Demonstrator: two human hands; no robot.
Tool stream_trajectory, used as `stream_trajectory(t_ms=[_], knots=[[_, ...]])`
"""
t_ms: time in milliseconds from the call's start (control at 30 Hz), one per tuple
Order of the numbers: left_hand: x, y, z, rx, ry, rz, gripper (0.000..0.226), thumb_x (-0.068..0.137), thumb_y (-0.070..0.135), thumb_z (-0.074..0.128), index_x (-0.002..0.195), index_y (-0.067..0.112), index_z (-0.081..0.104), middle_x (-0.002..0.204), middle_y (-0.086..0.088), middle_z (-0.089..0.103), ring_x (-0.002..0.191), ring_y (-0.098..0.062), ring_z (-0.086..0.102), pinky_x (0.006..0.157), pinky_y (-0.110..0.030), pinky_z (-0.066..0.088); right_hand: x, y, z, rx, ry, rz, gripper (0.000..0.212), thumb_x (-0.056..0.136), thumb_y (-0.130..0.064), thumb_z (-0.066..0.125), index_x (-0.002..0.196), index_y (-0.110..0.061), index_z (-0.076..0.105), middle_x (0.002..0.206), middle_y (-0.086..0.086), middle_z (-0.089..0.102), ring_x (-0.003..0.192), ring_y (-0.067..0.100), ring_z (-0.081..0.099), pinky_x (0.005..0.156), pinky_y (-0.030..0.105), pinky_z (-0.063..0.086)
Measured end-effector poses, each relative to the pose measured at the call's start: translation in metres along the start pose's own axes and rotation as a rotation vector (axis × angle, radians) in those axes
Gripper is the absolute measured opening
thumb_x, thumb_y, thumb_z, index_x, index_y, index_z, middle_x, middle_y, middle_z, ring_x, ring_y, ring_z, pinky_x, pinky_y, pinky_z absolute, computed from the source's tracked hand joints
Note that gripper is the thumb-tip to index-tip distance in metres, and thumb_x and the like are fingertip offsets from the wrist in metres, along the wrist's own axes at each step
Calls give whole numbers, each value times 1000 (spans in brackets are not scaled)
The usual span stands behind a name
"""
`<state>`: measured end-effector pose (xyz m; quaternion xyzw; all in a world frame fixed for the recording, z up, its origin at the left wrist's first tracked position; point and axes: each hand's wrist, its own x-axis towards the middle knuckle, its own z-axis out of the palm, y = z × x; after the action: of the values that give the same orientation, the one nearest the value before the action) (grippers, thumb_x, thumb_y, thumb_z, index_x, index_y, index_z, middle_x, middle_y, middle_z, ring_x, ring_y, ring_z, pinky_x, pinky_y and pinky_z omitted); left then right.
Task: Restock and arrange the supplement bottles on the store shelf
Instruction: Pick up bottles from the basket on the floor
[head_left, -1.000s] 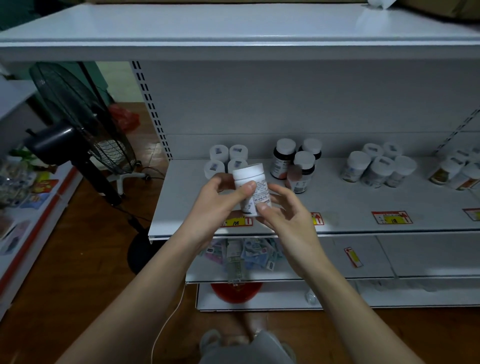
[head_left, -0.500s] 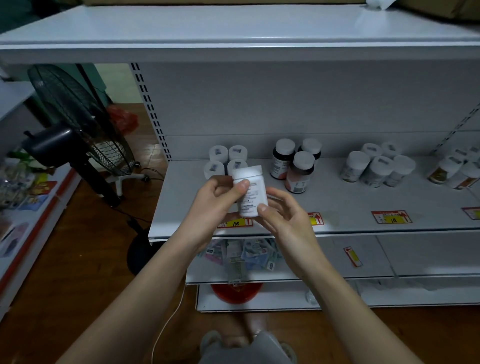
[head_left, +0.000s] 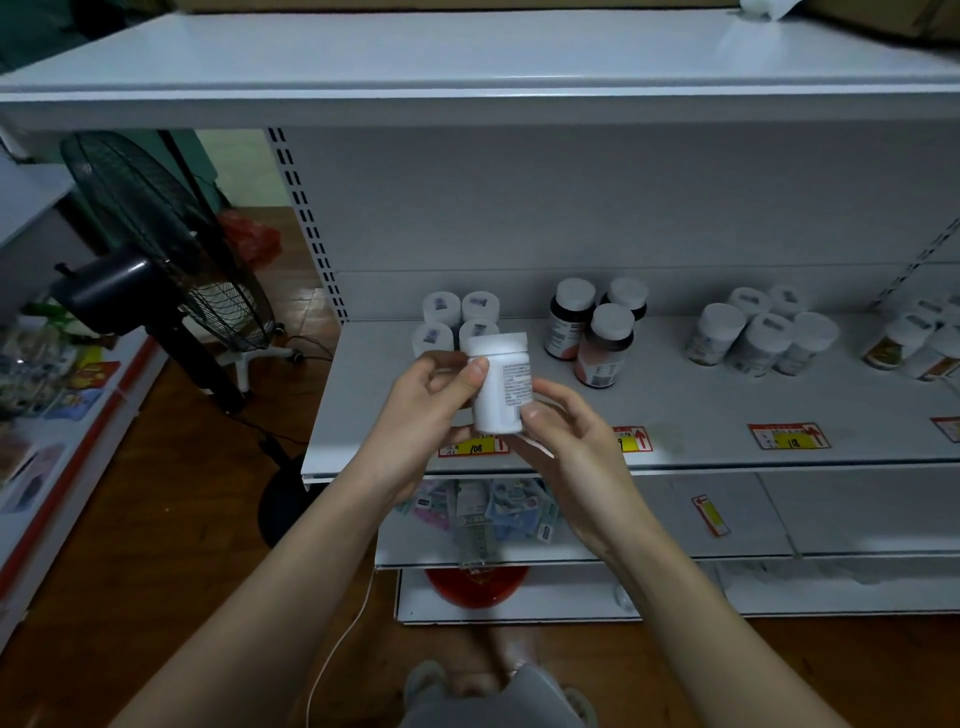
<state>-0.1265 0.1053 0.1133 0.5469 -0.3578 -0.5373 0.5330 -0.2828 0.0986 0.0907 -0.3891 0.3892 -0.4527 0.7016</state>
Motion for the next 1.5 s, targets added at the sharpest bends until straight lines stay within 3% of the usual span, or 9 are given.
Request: stream_trajectory(t_ms=[133, 233, 333, 467, 767, 1000, 1200, 1367, 1500], knots=[[-4, 4, 1, 44, -30, 9, 47, 79, 38, 71, 120, 15, 62, 113, -4, 69, 97, -11, 72, 71, -30, 60, -2, -1, 2, -215, 46, -100, 41, 89, -6, 70, 127, -15, 57, 117, 1, 70, 107, 8, 68, 93, 24, 55], [-5, 5, -1, 40, -33, 10, 36, 86, 29, 71, 119, 17, 64, 113, -7, 69, 95, -12, 72, 69, -28, 59, -1, 2, 2, -342, 76, -143, 45, 85, -13, 76, 125, -21, 58, 116, -3, 67, 107, 2, 64, 93, 23, 53], [-4, 3, -3, 13, -17, 0, 33, 90, 24, 68, 122, 17, 61, 110, -6, 71, 94, -11, 73, 70, -30, 59, 0, 2, 3, -161, 32, -52, 30, 97, -14, 61, 127, -17, 60, 118, 3, 70, 113, 15, 66, 97, 31, 54], [-4, 3, -4, -19, -2, -11, 28, 94, 22, 65, 120, 15, 57, 103, -6, 75, 96, -13, 73, 70, -30, 60, 0, 2, 4, -19, -36, -2, 29, 101, -5, 49, 126, -12, 61, 115, 7, 73, 111, 21, 68, 88, 28, 57], [-8, 6, 0, 68, -26, -11, 35, 90, 34, 68, 120, 15, 64, 104, 0, 74, 88, -7, 73, 70, -31, 60, -3, 4, 1, -255, 23, -118, 38, 91, -9, 68, 126, -23, 61, 119, -1, 69, 109, 13, 67, 95, 30, 54], [-5, 6, 0, 82, -38, -25, 33, 92, 31, 67, 120, 14, 66, 107, -4, 75, 89, -11, 74, 67, -30, 59, -3, -1, -1, -335, 21, -146, 45, 87, -12, 74, 128, -25, 60, 105, -13, 64, 94, -5, 63, 77, 13, 51], [-4, 9, -2, 111, -105, 21, 37, 91, 26, 68, 127, 19, 62, 114, 0, 70, 95, -8, 72, 63, -26, 57, 2, -2, -3, -406, 2, -176, 46, 88, -21, 74, 131, -28, 59, 114, -14, 68, 110, 2, 62, 97, 28, 53], [3, 11, -12, 136, -194, 120, 54, 78, 18, 80, 128, 23, 61, 122, 4, 70, 115, -14, 65, 89, -40, 58, 6, -11, -7, -374, -75, -267, 52, 84, -5, 76, 131, -19, 57, 124, -5, 66, 120, 6, 58, 90, 17, 51], [7, 17, -17, 223, -236, 219, 69, 62, 12, 89, 122, 29, 61, 123, 15, 68, 121, -3, 58, 100, -25, 47, 12, -16, -10, -284, -130, -319, 57, 78, 17, 71, 116, -24, 58, 121, -10, 64, 125, 6, 55, 97, 23, 51]])
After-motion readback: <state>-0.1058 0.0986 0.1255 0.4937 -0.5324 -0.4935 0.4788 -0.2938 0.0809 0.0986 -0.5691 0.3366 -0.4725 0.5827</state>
